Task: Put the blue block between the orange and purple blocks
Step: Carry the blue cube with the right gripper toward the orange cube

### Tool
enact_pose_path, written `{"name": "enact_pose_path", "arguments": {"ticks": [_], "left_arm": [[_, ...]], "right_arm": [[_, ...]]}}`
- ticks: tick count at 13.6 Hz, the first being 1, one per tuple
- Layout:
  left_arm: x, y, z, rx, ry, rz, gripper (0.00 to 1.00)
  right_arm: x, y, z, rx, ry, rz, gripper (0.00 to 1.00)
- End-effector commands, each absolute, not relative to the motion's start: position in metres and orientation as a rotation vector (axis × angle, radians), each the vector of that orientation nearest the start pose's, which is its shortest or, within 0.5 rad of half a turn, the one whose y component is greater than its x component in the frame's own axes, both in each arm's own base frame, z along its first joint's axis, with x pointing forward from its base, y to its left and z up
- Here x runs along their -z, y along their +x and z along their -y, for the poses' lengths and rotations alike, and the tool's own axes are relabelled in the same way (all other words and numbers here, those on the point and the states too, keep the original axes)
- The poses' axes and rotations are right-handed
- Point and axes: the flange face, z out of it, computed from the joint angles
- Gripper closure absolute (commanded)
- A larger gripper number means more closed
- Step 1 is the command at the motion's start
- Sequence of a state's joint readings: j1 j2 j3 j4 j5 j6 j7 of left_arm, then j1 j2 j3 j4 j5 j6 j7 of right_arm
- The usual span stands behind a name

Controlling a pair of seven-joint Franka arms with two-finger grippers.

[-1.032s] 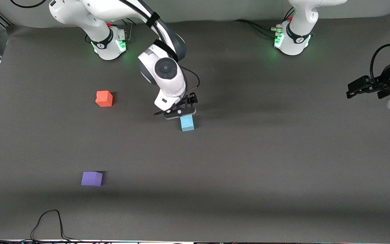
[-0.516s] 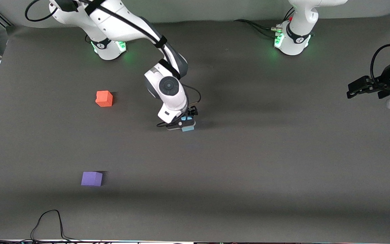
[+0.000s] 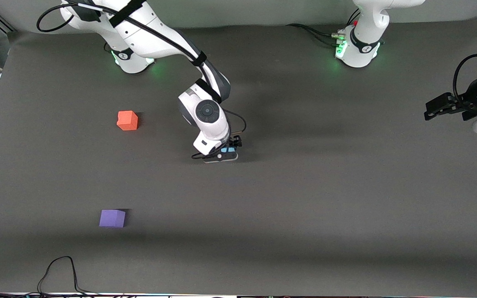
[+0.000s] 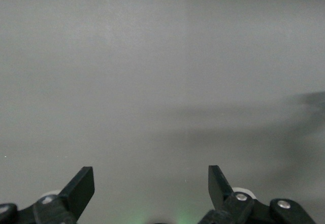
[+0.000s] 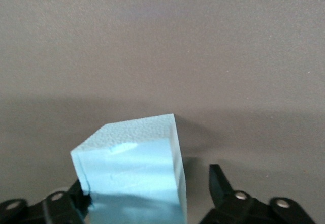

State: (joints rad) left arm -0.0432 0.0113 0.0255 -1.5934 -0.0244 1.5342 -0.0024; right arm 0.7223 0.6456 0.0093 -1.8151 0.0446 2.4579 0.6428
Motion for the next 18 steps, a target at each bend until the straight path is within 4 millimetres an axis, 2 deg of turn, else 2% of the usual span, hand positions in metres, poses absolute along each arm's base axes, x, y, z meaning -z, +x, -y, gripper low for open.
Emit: {"name": "enact_pose_path", "arguments": {"ticks": [1, 4, 5, 7, 8, 10, 11, 14, 16, 17, 18], "left_arm": [[-0.606, 0.546, 0.011, -0.102, -3.154, -0.046, 0.0], [-0.605, 0.546, 0.011, -0.109, -3.149, -0.046, 0.0], [-0.605, 0.546, 0.01, -0.109, -3.144, -0.046, 0.0], [-0.605, 0.546, 0.009, -0.111, -3.132, -0.046, 0.0], [-0.605, 0.546, 0.009, -0.111, -3.132, -0.046, 0.0], [-0.604, 0.547, 0.01, -0.113, -3.13, -0.048, 0.0], [-0.604, 0.547, 0.01, -0.113, -3.13, -0.048, 0.0], [-0.603, 0.547, 0.008, -0.127, -3.131, -0.041, 0.0], [-0.604, 0.548, 0.008, -0.12, -3.131, -0.036, 0.0], [-0.604, 0.549, 0.008, -0.111, -3.131, -0.036, 0.0], [-0.604, 0.549, 0.008, -0.11, -3.132, -0.036, 0.0]], "right_arm": [[-0.185, 0.489, -0.443, -0.011, -3.105, 0.016, 0.3], [-0.192, 0.492, -0.448, -0.001, -3.093, -0.086, 0.68], [-0.196, 0.494, -0.448, 0.003, -3.09, -0.083, 0.74], [-0.212, 0.504, -0.441, -0.012, -3.104, -0.082, 0.75], [-0.233, 0.512, -0.438, -0.033, -3.121, -0.067, 0.75], [-0.288, 0.524, -0.437, -0.072, -3.138, -0.031, 0.75], [-0.326, 0.529, -0.434, -0.068, -3.134, -0.032, 0.75], [-0.44, 0.543, -0.403, -0.069, -3.106, -0.025, 0.75], [-0.505, 0.555, -0.375, -0.141, -3.07, -0.024, 0.75], [-0.526, 0.558, -0.362, -0.161, -3.075, 0.015, 0.75], [-0.538, 0.559, -0.347, -0.198, -3.083, 0.048, 0.75]]}}
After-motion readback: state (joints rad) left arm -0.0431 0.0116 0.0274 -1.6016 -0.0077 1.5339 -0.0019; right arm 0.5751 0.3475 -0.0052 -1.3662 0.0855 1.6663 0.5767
